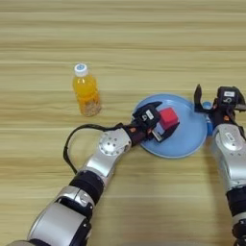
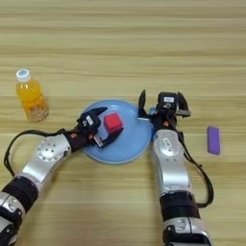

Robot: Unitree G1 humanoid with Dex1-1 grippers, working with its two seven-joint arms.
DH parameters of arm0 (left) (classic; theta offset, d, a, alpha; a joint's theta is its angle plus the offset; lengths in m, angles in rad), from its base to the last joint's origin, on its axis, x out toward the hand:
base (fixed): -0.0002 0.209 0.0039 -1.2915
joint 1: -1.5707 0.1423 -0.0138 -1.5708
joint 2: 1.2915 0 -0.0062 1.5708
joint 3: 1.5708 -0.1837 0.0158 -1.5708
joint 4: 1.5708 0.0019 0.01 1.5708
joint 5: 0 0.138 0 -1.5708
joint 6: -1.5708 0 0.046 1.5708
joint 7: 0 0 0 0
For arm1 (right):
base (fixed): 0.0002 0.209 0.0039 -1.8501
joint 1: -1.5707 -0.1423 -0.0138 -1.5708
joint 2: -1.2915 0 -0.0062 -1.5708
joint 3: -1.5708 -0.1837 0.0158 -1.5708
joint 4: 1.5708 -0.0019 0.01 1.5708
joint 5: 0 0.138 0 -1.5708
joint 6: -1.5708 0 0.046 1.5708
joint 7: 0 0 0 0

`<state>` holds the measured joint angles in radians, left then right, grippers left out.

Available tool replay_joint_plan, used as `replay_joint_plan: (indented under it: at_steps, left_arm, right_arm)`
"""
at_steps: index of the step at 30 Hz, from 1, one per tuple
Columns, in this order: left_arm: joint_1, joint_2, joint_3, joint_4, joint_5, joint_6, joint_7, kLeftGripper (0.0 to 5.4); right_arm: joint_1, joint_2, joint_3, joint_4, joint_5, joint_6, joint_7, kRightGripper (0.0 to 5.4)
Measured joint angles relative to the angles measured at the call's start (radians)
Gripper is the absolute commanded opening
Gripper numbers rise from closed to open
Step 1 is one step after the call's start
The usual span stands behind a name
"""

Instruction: Move the objects on the table

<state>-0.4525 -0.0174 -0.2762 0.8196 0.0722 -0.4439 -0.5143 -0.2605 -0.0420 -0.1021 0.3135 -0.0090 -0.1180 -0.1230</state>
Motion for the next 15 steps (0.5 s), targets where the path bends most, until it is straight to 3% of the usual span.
replay_joint_plan:
  at_steps: [9,15]
  left_arm:
    - [0.000,-0.001,0.003,0.008,0.000,-0.001,0.000,2.55]
    - [0.000,-0.002,0.007,0.010,0.000,-0.003,-0.002,2.29]
  right_arm:
    - [0.000,0.000,-0.002,0.000,0.000,0.000,0.000,5.40]
    - [0.000,0.000,-0.003,0.000,0.000,0.000,-0.001,5.40]
